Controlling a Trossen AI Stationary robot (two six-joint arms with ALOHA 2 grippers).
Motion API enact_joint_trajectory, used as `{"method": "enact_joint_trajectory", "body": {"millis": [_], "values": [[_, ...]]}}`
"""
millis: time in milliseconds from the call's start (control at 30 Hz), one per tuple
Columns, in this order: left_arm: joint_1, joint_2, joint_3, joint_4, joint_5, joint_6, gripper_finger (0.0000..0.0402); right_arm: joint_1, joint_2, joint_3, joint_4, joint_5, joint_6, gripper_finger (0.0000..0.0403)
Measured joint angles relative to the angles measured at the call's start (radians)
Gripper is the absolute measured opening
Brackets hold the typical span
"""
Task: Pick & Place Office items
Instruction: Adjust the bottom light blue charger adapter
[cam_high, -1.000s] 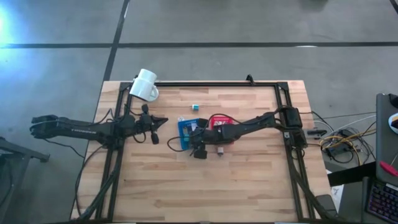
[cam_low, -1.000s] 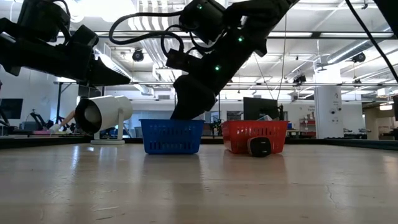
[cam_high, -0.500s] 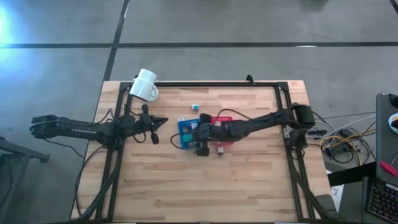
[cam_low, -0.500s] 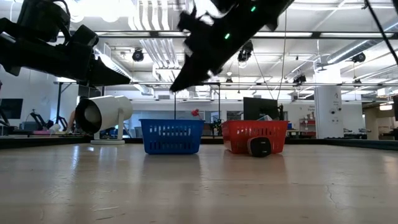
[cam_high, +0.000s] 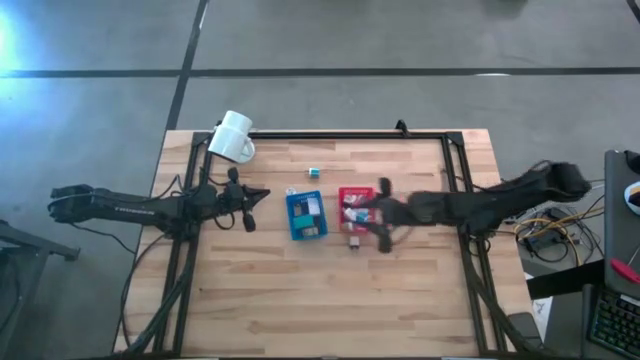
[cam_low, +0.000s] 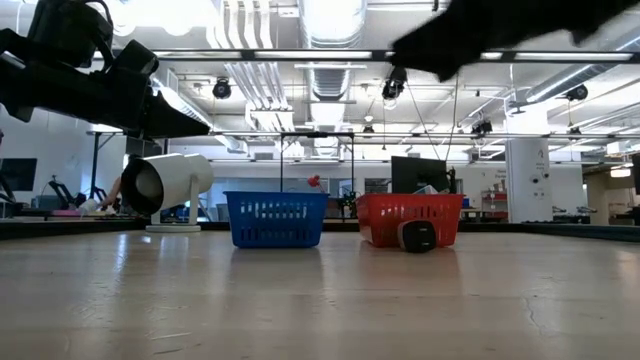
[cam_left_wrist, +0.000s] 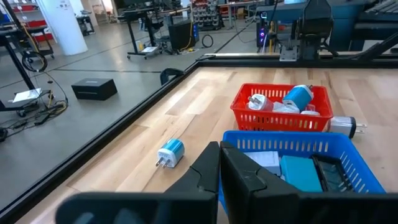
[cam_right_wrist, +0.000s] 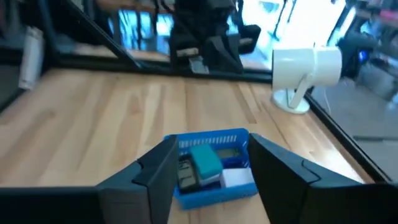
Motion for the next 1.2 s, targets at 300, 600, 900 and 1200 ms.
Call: {"method": "enact_joint_trajectory", "body": {"millis": [300, 600, 900, 1200], "values": [[0.0, 0.0, 0.0, 0.0, -0.002, -0.003, 0.0016, 0.009, -0.344, -0.428, 0.361, 0.167, 0.081, 0.0119], [0.0, 0.0, 0.0, 0.001, -0.026, 0.016, 0.0016, 0.005, -0.592, -0.52, 0.321, 0.064, 0.024, 0.0042], [0.0, 0.0, 0.0, 0.001, -0.026, 0.015, 0.0016, 0.005, -0.767, -0.596, 0.316, 0.028, -0.004, 0.0009], [0.0, 0.0, -0.005, -0.002, -0.025, 0.014, 0.0016, 0.005, -0.78, -0.6, 0.285, -0.001, -0.018, 0.0008]]}}
